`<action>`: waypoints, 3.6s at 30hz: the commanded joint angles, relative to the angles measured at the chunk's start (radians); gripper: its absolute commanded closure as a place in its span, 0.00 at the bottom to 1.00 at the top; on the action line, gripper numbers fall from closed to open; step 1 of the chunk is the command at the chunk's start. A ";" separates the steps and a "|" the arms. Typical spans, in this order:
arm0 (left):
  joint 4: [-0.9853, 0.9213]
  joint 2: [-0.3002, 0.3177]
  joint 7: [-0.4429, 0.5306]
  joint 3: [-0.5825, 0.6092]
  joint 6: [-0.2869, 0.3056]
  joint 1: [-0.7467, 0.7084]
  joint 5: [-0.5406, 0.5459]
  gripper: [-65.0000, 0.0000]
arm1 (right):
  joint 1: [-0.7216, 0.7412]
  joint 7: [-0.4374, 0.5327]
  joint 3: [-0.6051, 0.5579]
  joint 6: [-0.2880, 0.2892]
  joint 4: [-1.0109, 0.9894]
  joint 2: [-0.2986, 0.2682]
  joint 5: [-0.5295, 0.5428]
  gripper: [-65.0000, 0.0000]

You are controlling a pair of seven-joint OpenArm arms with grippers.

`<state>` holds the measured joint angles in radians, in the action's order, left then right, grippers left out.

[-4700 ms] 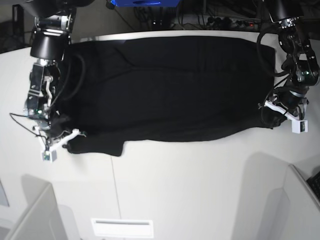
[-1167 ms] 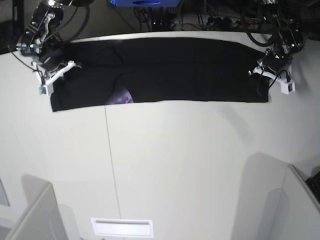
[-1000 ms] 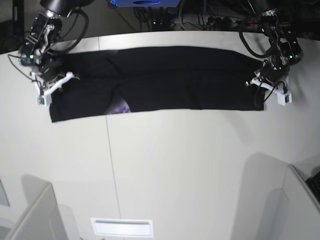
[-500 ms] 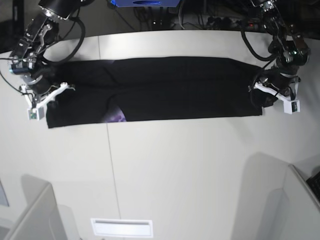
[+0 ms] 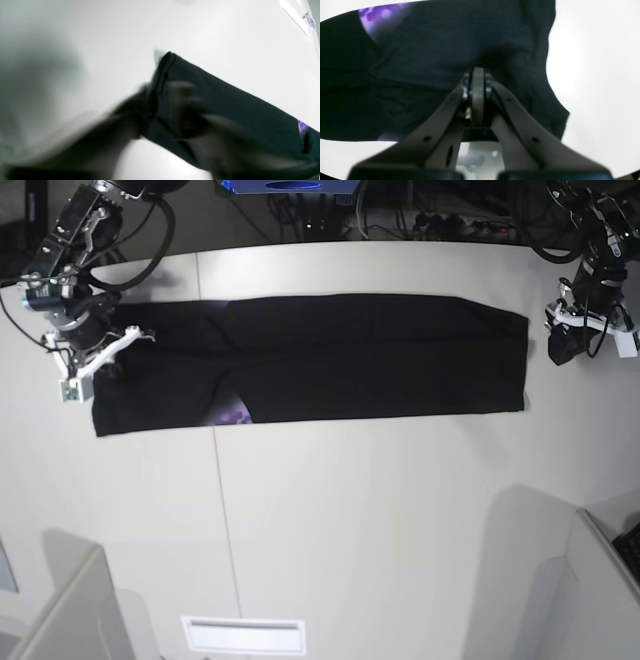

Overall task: Fold the T-shirt properly
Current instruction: 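Grasp the folded strip's end with the left gripper and fold inward, then push the strip's end inward with the left gripper and release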

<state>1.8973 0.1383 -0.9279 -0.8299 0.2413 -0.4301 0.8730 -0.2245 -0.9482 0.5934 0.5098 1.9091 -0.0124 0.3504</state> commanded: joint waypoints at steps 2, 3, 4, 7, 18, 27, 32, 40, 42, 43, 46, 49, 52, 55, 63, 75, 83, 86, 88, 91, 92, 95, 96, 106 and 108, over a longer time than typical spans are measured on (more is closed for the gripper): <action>0.003 0.008 0.020 -0.009 0.010 0.000 0.021 0.22 | 0.006 0.022 0.003 0.005 0.016 -0.010 0.011 1.00; -0.012 0.010 0.020 -0.006 0.010 0.000 0.022 0.11 | 0.006 0.022 0.003 0.005 0.016 -0.010 0.011 1.00; -0.034 0.013 0.022 -0.001 0.011 0.003 0.022 0.00 | 0.006 0.022 0.003 0.005 0.016 -0.010 0.011 1.00; -0.126 0.013 0.023 0.002 0.011 0.027 0.022 0.00 | 0.006 0.019 0.003 0.005 0.016 -0.010 0.011 1.00; -0.358 0.047 0.027 0.156 0.076 0.129 0.021 0.09 | 0.004 0.018 0.003 0.005 0.016 -0.010 0.011 1.00; -0.442 0.047 0.020 0.166 0.079 0.136 0.021 0.55 | -0.006 0.019 0.003 0.005 0.016 -0.010 0.011 1.00; -0.480 0.059 0.025 0.157 0.079 0.153 0.021 1.00 | -0.006 0.019 0.003 0.005 0.014 -0.010 0.011 1.00; -0.476 0.136 0.088 0.088 0.074 0.150 0.021 1.00 | -0.017 0.019 0.003 0.005 0.014 -0.010 0.012 1.00; -0.470 0.151 0.109 0.054 0.074 0.149 -0.002 1.00 | -0.020 0.021 0.003 0.005 0.014 -0.010 0.012 1.00; -0.459 0.157 0.111 0.048 0.074 0.147 -0.028 1.00 | -0.022 0.021 0.003 0.005 0.014 -0.010 0.012 1.00; -0.368 0.156 0.117 0.045 0.074 0.119 -0.153 1.00 | -0.022 0.022 0.003 0.005 0.014 -0.010 0.012 1.00; -0.239 0.122 0.117 0.053 0.074 0.093 -0.303 1.00 | -0.022 0.022 0.003 0.005 0.014 -0.010 0.012 1.00; -0.123 0.042 0.112 0.053 0.079 0.089 -0.438 1.00 | -0.020 0.022 0.003 0.005 0.014 -0.008 0.012 1.00; -0.043 -0.006 0.117 0.120 0.079 0.064 -0.542 1.00 | -0.019 0.019 0.003 0.005 0.014 -0.008 0.012 1.00; 0.054 -0.018 0.119 0.395 0.074 -0.005 -0.602 1.00 | -0.023 0.019 0.004 0.005 0.014 -0.008 0.012 1.00; 0.078 -0.047 0.119 0.596 0.072 0.001 -0.602 1.00 | -0.022 0.019 0.004 0.005 0.014 -0.008 0.012 1.00; 0.077 -0.082 0.112 0.720 0.071 0.023 -0.604 1.00 | -0.020 0.019 0.004 0.005 0.014 -0.008 0.012 1.00; 0.075 -0.088 0.115 0.769 0.026 0.037 -0.604 1.00 | -0.019 0.019 0.004 0.005 0.014 -0.008 0.012 1.00; 0.072 -0.085 0.112 0.805 -0.018 0.056 -0.604 1.00 | -0.019 0.019 0.004 0.005 0.014 -0.008 0.012 1.00; 0.067 -0.085 0.112 0.851 -0.058 0.075 -0.604 1.00 | -0.019 0.019 0.004 0.005 0.014 -0.008 0.012 1.00; 0.066 -0.084 0.112 0.867 -0.063 0.086 -0.604 1.00 | -0.019 0.019 0.004 0.005 0.014 -0.008 0.012 1.00; 0.051 -0.084 0.112 0.892 -0.064 0.098 -0.604 1.00 | -0.020 0.019 0.004 0.005 0.014 -0.008 0.012 1.00; 0.044 -0.084 0.111 0.900 -0.064 0.101 -0.604 1.00 | -0.020 0.019 0.004 0.005 0.014 -0.008 0.012 1.00; 0.043 -0.082 0.111 0.906 -0.064 0.104 -0.604 1.00 | -0.016 0.019 0.004 0.005 0.014 -0.008 0.012 1.00; 0.043 -0.082 0.111 0.906 -0.064 0.106 -0.604 1.00 | -0.016 0.019 0.004 0.005 0.014 -0.008 0.012 1.00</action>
<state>1.9236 0.0563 -0.8341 0.0738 0.1780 -0.3294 0.2615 -0.2474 -0.9466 0.5938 0.5098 1.9091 -0.0132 0.3523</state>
